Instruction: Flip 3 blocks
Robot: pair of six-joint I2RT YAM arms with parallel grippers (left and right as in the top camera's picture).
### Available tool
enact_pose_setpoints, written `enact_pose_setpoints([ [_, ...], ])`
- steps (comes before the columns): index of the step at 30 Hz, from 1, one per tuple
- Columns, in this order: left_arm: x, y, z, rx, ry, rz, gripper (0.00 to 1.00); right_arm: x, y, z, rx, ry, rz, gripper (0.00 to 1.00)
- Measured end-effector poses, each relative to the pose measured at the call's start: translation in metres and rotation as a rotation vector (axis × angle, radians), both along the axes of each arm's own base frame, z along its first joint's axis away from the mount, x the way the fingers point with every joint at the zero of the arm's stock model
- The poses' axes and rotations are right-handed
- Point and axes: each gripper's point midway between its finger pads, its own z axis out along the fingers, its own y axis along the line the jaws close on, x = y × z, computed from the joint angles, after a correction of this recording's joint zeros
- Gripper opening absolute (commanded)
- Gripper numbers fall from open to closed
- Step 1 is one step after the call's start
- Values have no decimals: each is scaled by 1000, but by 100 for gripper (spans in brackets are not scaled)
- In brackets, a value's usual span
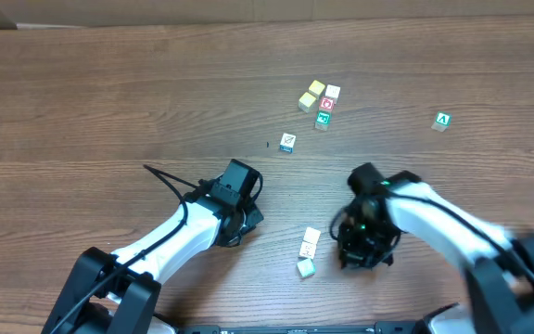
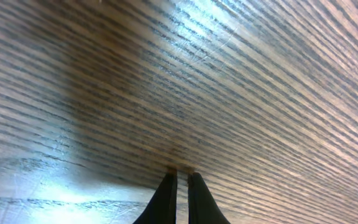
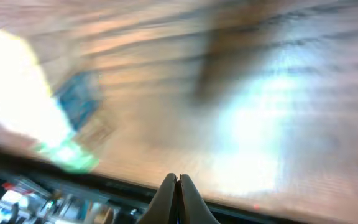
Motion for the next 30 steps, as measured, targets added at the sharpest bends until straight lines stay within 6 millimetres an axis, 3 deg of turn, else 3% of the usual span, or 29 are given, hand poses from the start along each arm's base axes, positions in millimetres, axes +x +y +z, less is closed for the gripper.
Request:
enact_pose_setpoints([
  [4,2,2,0,15,-12,-2,4,8,-3,54,31,-263,1,4],
  [8,3,3,0,19,-15,-1,4,14,-4,78,30,-448,-6,4],
  [11,3,3,0,20,-16,-1,4,21,7,81,36,-526,-10,4],
  [15,3,3,0,20,-16,-1,4,17,32,56,18,-507,22,4],
  [19,3,3,0,22,-15,0,4,-12,46,15,-81,-388,91,4],
  [27,3,4,0,27,-17,1,4,-50,63,-24,-183,-300,170,4],
  [30,3,4,0,27,-17,1,4,-48,64,-26,-189,-302,150,4],
])
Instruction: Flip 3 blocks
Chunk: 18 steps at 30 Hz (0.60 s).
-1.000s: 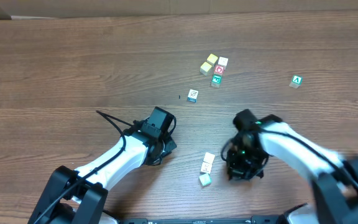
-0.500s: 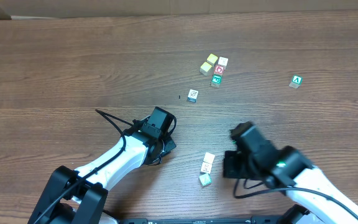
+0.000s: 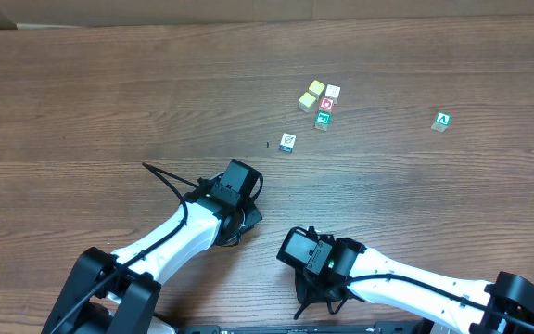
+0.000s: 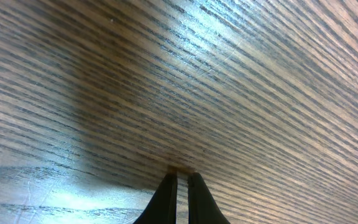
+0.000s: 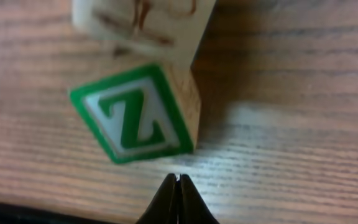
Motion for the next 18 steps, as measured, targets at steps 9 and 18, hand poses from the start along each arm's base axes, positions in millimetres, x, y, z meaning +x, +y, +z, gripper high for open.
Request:
enact_pose_setpoints([
  [9,0,0,0,0,-1,0,4,10,16,2,65,-36,-14,4],
  [18,-1,1,0,5,3,0,4,17,23,3,91,-70,-23,4],
])
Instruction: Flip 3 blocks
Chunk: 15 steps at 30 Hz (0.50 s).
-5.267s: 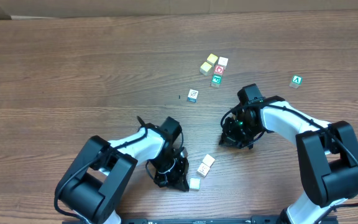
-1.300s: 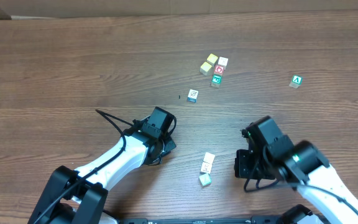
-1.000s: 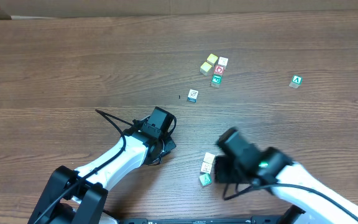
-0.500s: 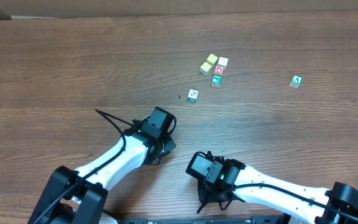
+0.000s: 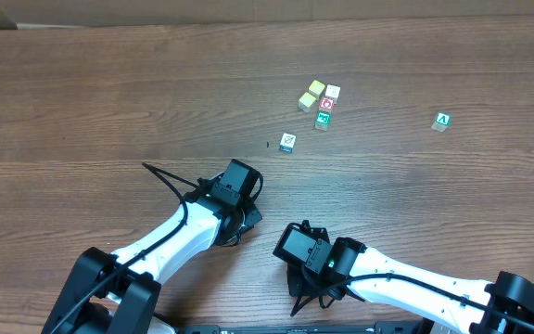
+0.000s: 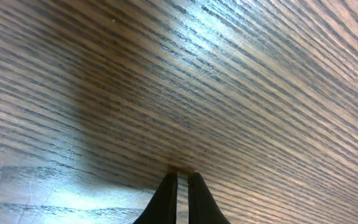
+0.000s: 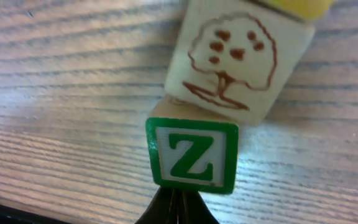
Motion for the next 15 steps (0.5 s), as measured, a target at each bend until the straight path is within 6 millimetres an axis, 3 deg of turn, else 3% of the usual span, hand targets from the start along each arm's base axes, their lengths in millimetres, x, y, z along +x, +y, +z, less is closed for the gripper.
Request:
enact_pose_setpoints([
  [15,0,1,0,6,0,1,4,21,13,4,45,-103,-27,4],
])
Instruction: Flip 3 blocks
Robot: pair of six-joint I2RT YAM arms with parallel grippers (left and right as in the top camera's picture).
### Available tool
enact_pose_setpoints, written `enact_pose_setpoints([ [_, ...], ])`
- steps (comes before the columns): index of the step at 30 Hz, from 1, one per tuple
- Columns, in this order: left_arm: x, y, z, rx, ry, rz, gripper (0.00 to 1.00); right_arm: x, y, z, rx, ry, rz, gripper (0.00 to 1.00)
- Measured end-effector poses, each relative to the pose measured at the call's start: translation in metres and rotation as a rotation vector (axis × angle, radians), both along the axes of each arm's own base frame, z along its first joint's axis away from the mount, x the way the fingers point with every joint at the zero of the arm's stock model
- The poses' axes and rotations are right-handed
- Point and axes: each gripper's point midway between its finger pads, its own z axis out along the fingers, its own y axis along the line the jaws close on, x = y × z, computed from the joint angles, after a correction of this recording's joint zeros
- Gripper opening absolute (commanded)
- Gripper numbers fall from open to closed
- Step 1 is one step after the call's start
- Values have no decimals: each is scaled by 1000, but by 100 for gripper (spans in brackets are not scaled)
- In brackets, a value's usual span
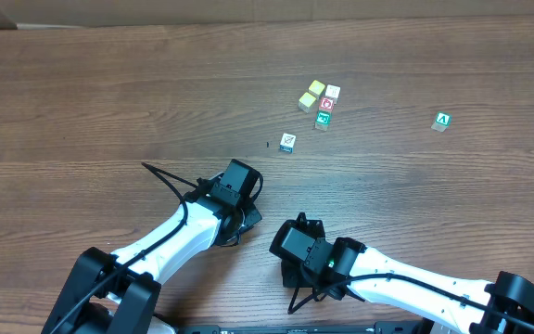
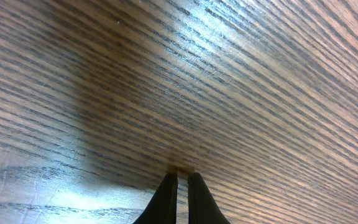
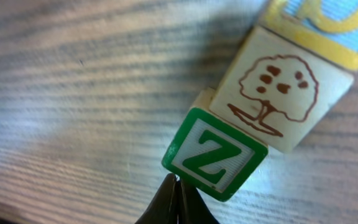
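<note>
The right wrist view shows a block with a green Z face [image 3: 215, 154] lying skewed on the table. It touches a pale block with a tree drawing [image 3: 284, 99], and a yellow-and-blue block [image 3: 328, 25] lies beyond that. My right gripper [image 3: 176, 181] is shut, its tips at the Z block's lower left corner. From overhead, the right gripper [image 1: 300, 263] covers these blocks. My left gripper [image 2: 179, 175] is shut with nothing in it, its tips on bare wood, and it sits at the table's front middle [image 1: 237, 218].
A cluster of several small blocks [image 1: 321, 100] lies at the back centre. A single white block [image 1: 287, 142] sits nearer the arms. A green A block [image 1: 442, 121] sits far right. The table's front edge [image 1: 267, 325] is just below both arms.
The Z block stood square above my right fingertips; now it is turned askew and sits up and to the right of them. The right gripper has shifted slightly left. The left arm is unchanged.
My right gripper was first to the right of two blocks near the front edge, its view blurred. Then it was over them, shut, with the Z block left of its tips. Then the Z block was straight ahead, and now skewed. The left gripper stayed shut throughout.
</note>
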Motion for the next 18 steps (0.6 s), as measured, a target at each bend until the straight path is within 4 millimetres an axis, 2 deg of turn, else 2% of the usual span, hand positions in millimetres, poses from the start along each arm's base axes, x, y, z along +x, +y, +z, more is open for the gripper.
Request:
enact_pose_setpoints([
  [4,0,0,0,1,1,0,4,9,4,2,17,-42,-24,4],
  [7,0,1,0,8,2,-2,4,17,16,7,67,-71,-32,4],
  [12,-1,2,0,17,1,-30,4,26,23,21,110,-38,-32,5],
  [14,-1,2,0,19,0,-56,4,38,16,33,98,-15,-50,4],
  [17,-2,1,1,-11,16,-116,4,71,1,58,102,-3,-120,6],
  [18,-4,1,1,-27,27,-135,4,83,-5,66,115,-3,-145,9],
])
